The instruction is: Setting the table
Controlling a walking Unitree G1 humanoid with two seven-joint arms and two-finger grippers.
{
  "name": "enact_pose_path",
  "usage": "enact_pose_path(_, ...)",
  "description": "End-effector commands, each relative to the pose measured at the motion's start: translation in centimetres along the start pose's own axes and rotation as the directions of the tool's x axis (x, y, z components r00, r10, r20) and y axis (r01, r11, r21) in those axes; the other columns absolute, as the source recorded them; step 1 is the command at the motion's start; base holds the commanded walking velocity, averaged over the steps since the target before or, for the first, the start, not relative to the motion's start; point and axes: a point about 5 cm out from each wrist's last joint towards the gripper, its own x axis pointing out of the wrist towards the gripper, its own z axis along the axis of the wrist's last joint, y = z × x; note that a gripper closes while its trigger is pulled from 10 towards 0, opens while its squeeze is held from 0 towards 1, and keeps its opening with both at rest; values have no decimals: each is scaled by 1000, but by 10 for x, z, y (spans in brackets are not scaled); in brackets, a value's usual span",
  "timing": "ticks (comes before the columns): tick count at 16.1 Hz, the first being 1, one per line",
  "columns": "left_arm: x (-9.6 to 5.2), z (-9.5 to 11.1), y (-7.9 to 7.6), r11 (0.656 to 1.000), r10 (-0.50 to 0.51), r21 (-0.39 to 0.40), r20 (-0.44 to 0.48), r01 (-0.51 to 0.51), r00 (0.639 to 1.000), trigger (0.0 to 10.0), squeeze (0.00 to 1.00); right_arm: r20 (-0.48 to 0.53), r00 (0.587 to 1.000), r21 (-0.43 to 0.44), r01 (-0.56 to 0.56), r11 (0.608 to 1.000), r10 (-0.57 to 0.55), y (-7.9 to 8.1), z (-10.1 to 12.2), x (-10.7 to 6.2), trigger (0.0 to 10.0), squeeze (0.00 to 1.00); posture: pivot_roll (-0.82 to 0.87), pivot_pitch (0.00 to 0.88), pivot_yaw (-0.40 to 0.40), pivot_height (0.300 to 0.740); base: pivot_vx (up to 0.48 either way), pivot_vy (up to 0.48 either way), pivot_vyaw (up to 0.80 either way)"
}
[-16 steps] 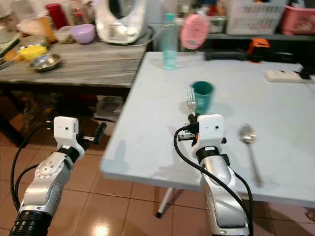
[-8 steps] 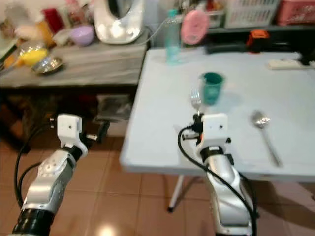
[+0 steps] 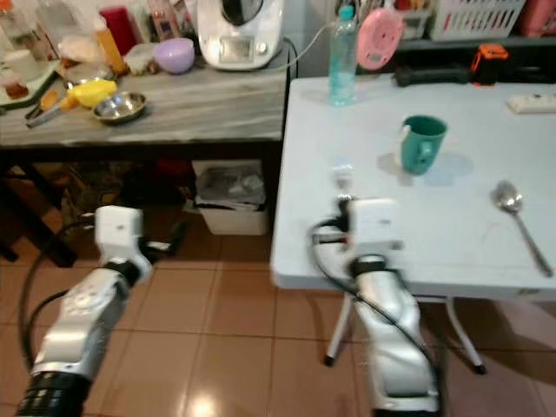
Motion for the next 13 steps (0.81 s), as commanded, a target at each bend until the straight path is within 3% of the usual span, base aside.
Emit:
enact_pose_path(1, 2, 2, -1, 1000, -2, 11, 6, 2, 1000, 10000, 0, 13, 1000, -13, 28, 1000, -28, -6, 2, 1, 10000, 0, -62, 29, 110, 740, 0, 390, 0)
enact_pose_path(13, 6, 5, -4, 999, -22, 32, 14, 22, 1000, 10000, 0, 30, 997, -21, 67, 998, -66, -13, 4, 5, 10000, 0, -64, 24, 121, 740, 0, 432, 0)
